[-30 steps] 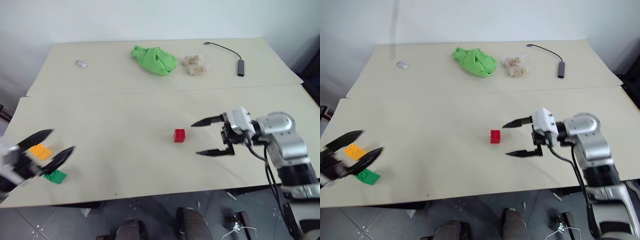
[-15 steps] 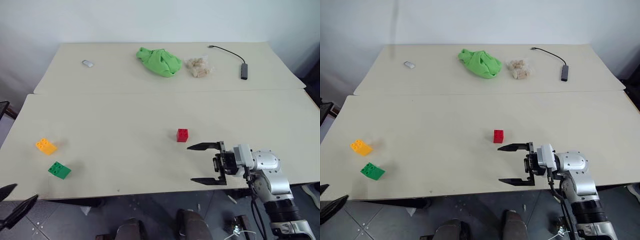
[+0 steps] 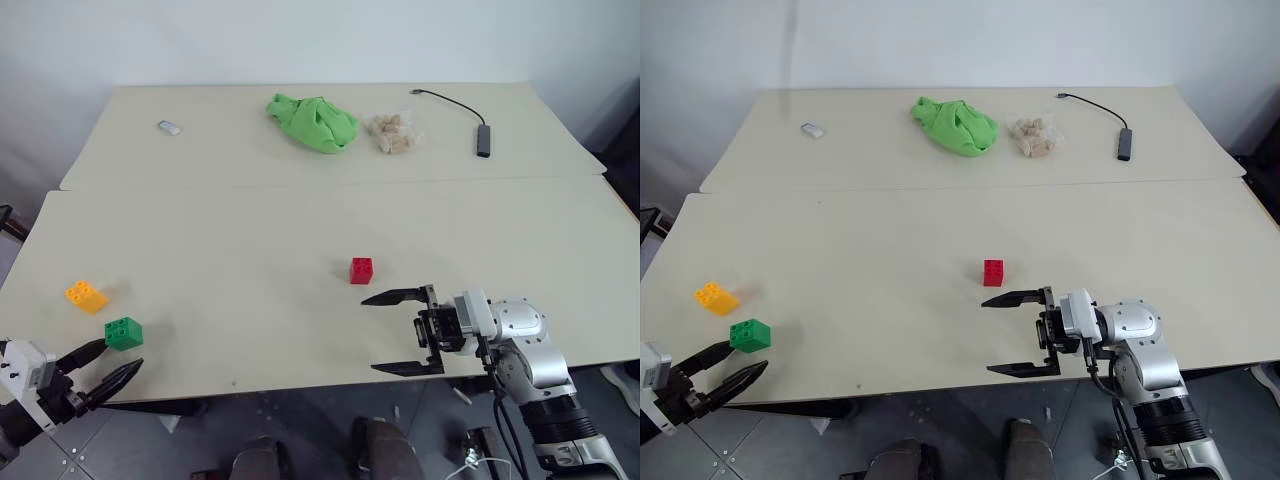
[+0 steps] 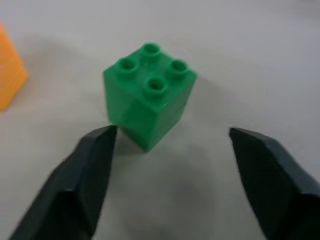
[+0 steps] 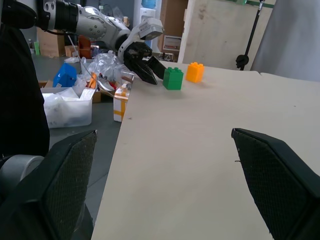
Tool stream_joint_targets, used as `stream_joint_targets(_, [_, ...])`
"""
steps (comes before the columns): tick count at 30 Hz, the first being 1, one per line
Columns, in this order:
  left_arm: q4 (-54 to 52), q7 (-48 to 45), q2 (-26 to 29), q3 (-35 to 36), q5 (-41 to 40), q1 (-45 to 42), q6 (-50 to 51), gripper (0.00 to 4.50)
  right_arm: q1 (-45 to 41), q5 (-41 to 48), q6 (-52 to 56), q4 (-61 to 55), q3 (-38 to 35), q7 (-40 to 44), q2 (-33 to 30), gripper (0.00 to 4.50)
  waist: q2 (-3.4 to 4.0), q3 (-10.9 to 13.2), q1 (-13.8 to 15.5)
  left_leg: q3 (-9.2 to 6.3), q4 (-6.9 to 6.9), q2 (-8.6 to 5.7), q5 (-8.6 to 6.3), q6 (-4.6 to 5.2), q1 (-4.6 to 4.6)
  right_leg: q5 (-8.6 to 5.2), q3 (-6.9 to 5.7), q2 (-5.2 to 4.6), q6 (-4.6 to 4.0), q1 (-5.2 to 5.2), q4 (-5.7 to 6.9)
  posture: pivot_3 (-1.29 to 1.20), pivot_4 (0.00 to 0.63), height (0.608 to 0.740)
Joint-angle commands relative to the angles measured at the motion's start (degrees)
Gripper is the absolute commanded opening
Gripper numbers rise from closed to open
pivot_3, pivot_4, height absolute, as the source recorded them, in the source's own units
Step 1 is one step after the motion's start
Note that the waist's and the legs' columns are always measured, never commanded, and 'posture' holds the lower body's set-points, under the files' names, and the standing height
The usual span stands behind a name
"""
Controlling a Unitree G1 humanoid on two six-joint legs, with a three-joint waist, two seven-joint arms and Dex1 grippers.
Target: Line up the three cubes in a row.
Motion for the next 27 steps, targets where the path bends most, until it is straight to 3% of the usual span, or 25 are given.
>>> stream_joint_targets(1, [0.54, -0.1, 0.82, -0.71, 0.73, -1.35, -1.89, 2.36, 0.48, 0.81, -0.36, -1.9, -0.93, -0.47, -0.37, 4.5, 0.0, 0.0, 0.12, 0.0, 0.01, 0.0, 0.0, 0.0, 0.0, 0.0, 0.0, 0.0, 0.0, 0.01, 0.0, 0.0, 0.15, 0.74])
stream_joint_targets(4, [0.06, 0.51, 0.75, -1.72, 0.82, -2.58, -1.27, 1.43, 0.79, 0.65, -0.38, -2.15, -0.84, -0.96, -0.36, 4.5, 0.0, 0.0, 0.15, -0.01, 0.0, 0.0, 0.0, 0.0, 0.0, 0.0, 0.0, 0.0, 0.0, 0.01, 0.01, 0.0, 0.15, 0.74])
stream_joint_targets(9, [-5.54, 4.13, -1.65, 0.18, -1.82, 0.97, 2.32, 1.43, 1.39, 0.38, -0.48, -2.35, -0.95, -1.48, -0.69, 4.5, 0.0, 0.0, -0.33, 0.01, -0.04, 0.0, 0.0, 0.0, 0.01, 0.01, 0.0, 0.0, 0.01, -0.02, 0.01, 0.0, 0.15, 0.74])
stream_joint_targets(16, [-16.86, 14.14, -11.73, 1.77, -4.92, 8.46, 5.61, 3.59, 2.52, 0.09, -0.69, -2.05, -0.39, -1.38, -0.7, 4.5, -0.02, -0.01, 0.03, 0.0, -0.01, 0.02, -0.01, 0.01, 0.01, 0.02, 0.04, -0.02, 0.03, 0.01, -0.03, 0.0, 0.15, 0.74])
stream_joint_targets(19, [-24.61, 25.52, -20.15, 1.18, -7.56, 8.23, 8.04, 4.48, 2.6, 0.06, -0.46, -2.16, 0.08, -1.43, -0.42, 4.5, -0.06, -0.03, 0.33, -0.04, 0.06, 0.01, -0.01, 0.02, 0.01, 0.02, 0.04, -0.05, 0.03, 0.06, -0.03, 0.0, 0.15, 0.74])
stream_joint_targets(27, [-29.49, 40.15, -29.55, -6.88, 1.73, 5.24, 6.02, 4.48, 3.15, 0.46, 0.98, -2.84, 1.63, -0.57, -0.42, 4.5, -0.16, -0.15, 0.27, -0.41, 0.13, -0.02, -0.02, 0.04, 0.04, 0.03, 0.0, -0.06, 0.02, 0.13, -0.04, 0.0, 0.15, 0.74])
